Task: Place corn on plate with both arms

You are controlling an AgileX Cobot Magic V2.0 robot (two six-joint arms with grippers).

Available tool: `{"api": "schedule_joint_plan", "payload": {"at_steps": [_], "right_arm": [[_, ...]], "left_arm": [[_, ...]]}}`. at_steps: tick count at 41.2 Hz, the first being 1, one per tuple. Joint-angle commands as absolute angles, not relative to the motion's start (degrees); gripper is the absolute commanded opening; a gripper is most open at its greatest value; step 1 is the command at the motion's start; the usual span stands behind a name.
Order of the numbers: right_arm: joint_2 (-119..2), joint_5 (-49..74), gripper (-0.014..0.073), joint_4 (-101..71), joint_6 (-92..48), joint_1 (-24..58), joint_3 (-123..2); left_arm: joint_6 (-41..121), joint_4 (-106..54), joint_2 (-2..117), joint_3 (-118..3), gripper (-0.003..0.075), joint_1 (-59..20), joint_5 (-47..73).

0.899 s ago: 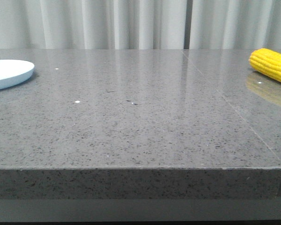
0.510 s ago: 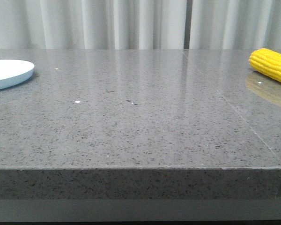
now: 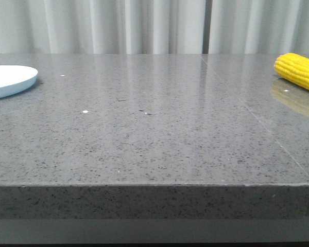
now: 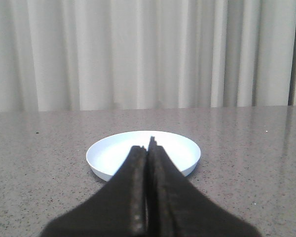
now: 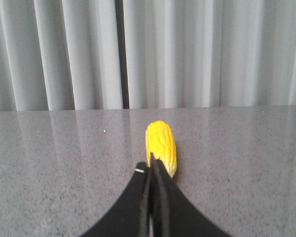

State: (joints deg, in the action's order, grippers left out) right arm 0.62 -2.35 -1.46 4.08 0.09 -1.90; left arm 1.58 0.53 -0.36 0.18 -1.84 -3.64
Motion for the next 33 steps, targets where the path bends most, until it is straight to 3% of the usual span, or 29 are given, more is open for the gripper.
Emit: {"api": "schedule_joint_plan", "payload": {"at_steps": [1,10,21,33], "right_arm": [[1.4,-2.9,-0.0067,-0.8,3.9,0.1,-8.7],[-4.0,7.4,-0.0067,-0.6,3.9,0.1,-23.4],[-16.8,16.4,-0.0067,-0.6,3.9,0.1,-37.2],[-29.2,26.6,-0.0067,-0.6,3.9,0.1,-39.9]], "left_arm": [[1.5,0.0,-1.2,-4.7,-0.0020,-2.3,-8.2],[1.5,0.0,1.6,-19.3,-0.0020,-2.3,1.5],[1.5,0.0,13.9,-39.0,-0.0020,-2.3,17.4],[1.5,0.0,25.7,-43.2,-0.0020,-2.3,29.6]]}}
